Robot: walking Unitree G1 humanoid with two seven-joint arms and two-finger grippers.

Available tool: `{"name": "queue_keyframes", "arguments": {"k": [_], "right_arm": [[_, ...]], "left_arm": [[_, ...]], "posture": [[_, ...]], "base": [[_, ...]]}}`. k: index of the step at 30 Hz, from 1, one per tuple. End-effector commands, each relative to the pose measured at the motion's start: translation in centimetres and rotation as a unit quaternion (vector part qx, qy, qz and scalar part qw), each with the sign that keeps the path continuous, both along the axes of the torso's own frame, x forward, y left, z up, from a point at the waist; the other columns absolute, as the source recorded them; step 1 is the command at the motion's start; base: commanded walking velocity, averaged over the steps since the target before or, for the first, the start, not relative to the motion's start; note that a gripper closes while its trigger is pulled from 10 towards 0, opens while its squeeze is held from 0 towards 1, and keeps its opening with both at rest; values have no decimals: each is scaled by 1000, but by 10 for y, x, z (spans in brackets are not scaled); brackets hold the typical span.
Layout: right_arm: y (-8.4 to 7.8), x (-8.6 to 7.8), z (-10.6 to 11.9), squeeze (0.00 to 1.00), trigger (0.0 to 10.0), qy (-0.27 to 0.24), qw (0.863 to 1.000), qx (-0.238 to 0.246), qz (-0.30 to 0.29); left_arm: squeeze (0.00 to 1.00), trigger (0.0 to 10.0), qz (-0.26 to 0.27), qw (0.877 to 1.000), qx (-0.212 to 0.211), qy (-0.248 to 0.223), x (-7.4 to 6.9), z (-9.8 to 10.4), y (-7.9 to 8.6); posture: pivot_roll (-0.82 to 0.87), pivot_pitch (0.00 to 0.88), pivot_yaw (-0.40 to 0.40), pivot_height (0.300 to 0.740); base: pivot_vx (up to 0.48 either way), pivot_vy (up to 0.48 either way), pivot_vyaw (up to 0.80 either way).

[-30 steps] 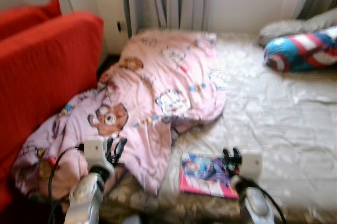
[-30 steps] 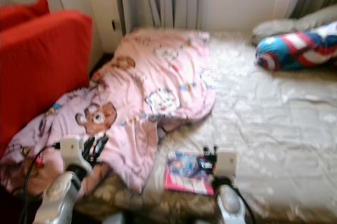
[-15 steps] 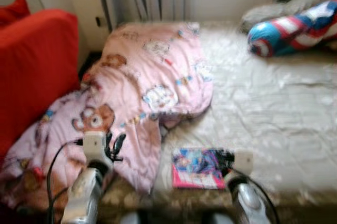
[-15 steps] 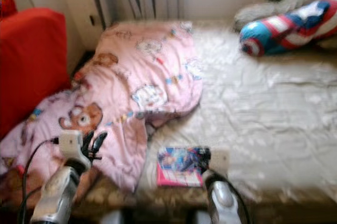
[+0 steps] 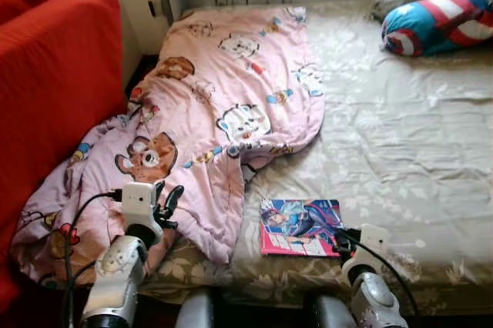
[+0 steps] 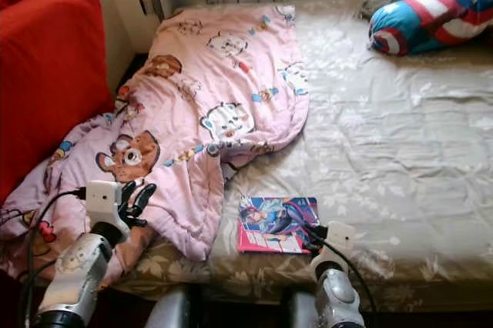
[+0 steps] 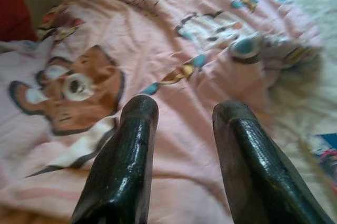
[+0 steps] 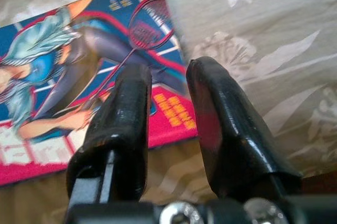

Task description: Clean up the room

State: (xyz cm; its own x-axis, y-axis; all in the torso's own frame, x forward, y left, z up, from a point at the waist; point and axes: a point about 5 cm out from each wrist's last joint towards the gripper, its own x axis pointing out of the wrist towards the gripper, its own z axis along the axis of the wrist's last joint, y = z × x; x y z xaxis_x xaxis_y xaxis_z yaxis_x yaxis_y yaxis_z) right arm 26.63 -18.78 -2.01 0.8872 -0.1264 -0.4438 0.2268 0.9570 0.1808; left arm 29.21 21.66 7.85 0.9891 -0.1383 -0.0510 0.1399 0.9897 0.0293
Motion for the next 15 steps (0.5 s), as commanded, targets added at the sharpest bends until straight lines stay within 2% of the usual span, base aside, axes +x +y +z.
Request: {"name": "queue_keyframes", "arguments": {"k": [1,2,5,6,7,8,15], "right_arm": [[-3,1,2,0,10000,-10,1000,6,-14],[-5,2,4,0,10000,-16,1000,5,-16],[-6,2,5,0,10000,-22,1000,-1,-9],[-7,2,4,259,10000,-24,1000,2,-11],[-7,2,4,259,10000,-24,1000,2,-11],[-7,1,4,1000,10000,-27,999,9,-17],[-10,-3,0,1000,10000,-22,999,28,-28]], "left_arm": [[0,10000,22,1000,10,1,-2,3,14],[0,10000,30,999,12,1,-2,5,19],[0,10000,31,999,8,-2,-2,6,19],[0,10000,25,1000,7,-2,-2,6,15],[0,10000,25,1000,7,-2,-2,6,15],[0,10000,19,1000,6,-1,-4,6,11],[0,10000,10,1000,2,9,-13,2,5]], "posture": [[102,233,72,629],[102,233,72,629],[108,248,79,629],[110,257,84,629],[110,257,84,629],[112,264,88,629],[129,272,98,629]], "base": [[0,0,0],[0,0,0],[0,0,0],[0,0,0],[0,0,0],[0,0,0],[0,0,0]]}}
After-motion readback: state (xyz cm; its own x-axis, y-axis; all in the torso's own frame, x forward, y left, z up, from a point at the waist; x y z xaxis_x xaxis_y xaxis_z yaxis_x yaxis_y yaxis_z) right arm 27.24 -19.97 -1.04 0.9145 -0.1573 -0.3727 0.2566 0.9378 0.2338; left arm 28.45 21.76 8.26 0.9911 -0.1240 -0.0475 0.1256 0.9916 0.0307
